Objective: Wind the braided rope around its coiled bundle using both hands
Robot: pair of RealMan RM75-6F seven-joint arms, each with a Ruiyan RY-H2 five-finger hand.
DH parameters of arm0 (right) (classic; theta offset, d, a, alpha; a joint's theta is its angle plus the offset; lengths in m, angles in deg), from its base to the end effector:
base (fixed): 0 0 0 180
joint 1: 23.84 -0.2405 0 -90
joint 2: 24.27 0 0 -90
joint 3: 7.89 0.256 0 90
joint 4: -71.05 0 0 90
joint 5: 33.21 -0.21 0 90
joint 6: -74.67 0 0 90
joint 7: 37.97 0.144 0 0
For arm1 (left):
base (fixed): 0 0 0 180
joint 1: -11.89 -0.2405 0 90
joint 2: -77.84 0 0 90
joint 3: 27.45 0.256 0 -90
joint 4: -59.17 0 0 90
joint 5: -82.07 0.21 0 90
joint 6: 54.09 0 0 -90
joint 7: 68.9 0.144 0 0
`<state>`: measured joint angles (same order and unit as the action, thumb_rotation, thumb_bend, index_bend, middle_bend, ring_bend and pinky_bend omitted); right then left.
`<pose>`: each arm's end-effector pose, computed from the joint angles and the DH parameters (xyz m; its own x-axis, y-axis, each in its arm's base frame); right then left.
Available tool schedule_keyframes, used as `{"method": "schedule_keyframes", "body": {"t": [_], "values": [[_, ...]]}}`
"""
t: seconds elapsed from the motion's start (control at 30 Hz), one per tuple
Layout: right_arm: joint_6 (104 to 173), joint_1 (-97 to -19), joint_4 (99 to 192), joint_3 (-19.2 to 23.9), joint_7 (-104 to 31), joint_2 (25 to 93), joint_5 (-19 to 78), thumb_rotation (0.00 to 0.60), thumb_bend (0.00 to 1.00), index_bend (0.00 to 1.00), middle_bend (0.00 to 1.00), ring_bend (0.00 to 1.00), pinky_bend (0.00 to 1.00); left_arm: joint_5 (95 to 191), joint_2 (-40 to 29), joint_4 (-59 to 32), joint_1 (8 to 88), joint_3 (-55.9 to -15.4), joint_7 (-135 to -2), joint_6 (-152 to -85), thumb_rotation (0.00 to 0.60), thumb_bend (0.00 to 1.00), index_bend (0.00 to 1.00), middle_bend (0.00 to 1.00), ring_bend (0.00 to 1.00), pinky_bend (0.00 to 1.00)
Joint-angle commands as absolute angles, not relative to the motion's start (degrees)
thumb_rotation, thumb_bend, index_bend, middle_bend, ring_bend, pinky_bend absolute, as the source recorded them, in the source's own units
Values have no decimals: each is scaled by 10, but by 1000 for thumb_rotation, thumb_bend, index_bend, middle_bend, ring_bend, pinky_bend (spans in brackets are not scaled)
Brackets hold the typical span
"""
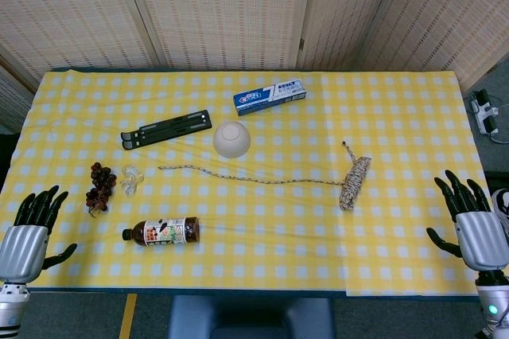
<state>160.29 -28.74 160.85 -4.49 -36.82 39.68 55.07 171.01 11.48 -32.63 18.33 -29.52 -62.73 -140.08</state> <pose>-0.3131 -0.1838 0.1646 0.4219 0.0197 0.9064 -0.9052 -0.0470 0.4224 -0.2977 0.1860 0.1448 0.4693 -0.0172 0.8829 0.8791 -0.0855 -0.4690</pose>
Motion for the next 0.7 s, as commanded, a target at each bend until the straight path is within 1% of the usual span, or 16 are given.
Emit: {"method": "schedule_keyframes", "body": {"t": [0.03, 0.23, 0.37, 0.57, 0.7], "values": [[1602, -289, 1608, -45, -368, 398, 553, 600, 275, 0, 33, 131, 45, 1708, 116, -329, 186, -295, -625, -1396, 600, 213, 73, 58, 73, 0], [1595, -294, 1606, -44, -369, 401, 552, 600, 276, 0, 40, 134, 45, 1704, 119, -334, 189, -297, -622, -1392, 600, 213, 73, 58, 74, 0], [1573, -308, 1603, -45, -362, 398, 557, 600, 275, 0, 40, 136, 47, 1703, 121, -337, 190, -297, -620, -1389, 600, 213, 74, 58, 73, 0], [1513, -351, 1591, -38, -369, 397, 555, 600, 276, 0, 40, 134, 54, 1701, 123, -344, 191, -297, -615, -1389, 600, 213, 76, 58, 74, 0], [1457, -392, 1573, -29, -362, 404, 550, 600, 275, 0, 40, 135, 54, 1701, 125, -349, 190, -296, -613, -1388, 600, 213, 79, 58, 74, 0]]}}
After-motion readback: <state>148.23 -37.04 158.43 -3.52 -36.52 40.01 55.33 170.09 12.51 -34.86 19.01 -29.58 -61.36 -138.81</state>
